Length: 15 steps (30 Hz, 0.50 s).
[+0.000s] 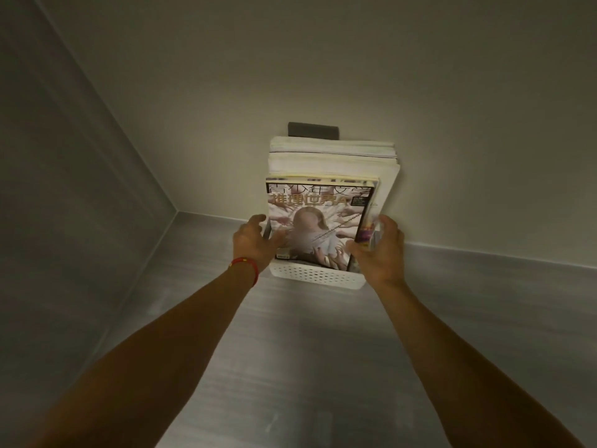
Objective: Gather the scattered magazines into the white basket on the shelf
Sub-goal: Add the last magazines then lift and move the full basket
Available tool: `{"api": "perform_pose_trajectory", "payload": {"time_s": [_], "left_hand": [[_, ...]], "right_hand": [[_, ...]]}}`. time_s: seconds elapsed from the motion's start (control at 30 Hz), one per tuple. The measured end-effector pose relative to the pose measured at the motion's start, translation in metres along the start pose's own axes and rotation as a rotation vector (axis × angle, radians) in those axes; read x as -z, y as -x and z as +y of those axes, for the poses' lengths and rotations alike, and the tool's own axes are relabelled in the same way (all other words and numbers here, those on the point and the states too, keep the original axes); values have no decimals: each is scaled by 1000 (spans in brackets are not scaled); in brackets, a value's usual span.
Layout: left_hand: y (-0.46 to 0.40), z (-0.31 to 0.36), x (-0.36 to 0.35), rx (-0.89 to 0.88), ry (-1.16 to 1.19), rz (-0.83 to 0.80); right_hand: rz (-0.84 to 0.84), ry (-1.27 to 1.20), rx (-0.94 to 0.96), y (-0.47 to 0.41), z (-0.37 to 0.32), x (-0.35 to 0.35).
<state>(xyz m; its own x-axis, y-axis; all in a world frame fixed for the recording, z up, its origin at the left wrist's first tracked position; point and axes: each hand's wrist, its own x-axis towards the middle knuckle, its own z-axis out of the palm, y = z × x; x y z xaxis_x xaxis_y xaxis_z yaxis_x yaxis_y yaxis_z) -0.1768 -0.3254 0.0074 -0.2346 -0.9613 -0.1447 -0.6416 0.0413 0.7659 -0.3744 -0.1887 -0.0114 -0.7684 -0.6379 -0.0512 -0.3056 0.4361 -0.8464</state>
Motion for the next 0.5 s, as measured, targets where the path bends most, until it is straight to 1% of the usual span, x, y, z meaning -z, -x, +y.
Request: {"api": "perform_pose_trajectory", "payload": {"time_s": [0.03, 0.07, 0.13, 0.2, 0.37, 0.5], "left_hand": [[-4, -1, -1, -13, 36, -40], [-9, -1, -3, -8, 121, -101], [-17, 0, -6, 14, 288, -218], [-21, 1, -9, 52, 344, -283], [-27, 0, -6, 37, 378, -398], [-26, -2, -7, 29, 428, -388]], "right_hand": [[-53, 10, -46, -4, 4, 1], [-115, -30, -76, -9, 6, 1], [-233, -164, -82, -21, 12, -1], [-286, -191, -94, -31, 14, -3], [-290, -227, -99, -44, 18, -10], [-259, -311, -119, -49, 18, -14]]}}
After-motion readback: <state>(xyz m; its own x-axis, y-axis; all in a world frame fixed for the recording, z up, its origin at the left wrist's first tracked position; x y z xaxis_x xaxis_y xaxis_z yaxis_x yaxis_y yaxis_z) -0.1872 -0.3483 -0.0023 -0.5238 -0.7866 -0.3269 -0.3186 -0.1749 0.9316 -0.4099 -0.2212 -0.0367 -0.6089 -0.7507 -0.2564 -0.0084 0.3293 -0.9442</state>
